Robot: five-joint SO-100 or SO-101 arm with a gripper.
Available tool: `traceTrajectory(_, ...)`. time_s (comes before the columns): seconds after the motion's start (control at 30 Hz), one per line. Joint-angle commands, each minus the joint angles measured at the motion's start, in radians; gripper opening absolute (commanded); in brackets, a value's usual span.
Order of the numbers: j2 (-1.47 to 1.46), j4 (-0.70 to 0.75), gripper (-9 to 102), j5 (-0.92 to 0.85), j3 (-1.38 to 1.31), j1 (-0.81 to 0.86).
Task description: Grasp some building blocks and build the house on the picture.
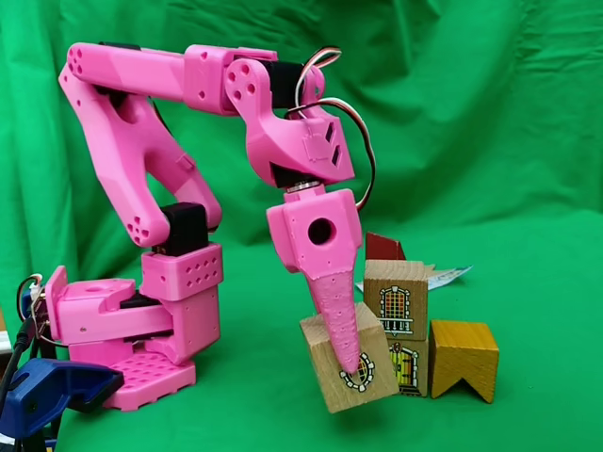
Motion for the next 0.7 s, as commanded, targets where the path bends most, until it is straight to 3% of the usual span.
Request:
traceTrajectory(0.0,0.064,0.006,20,0.006,-0.008,0.005)
traceTrajectory(0.53,0.178,0.012,21,0.011,-0.146,0.0)
traceTrajectory(0.67,0.173,0.106,21,0.057,-0.224,-0.003)
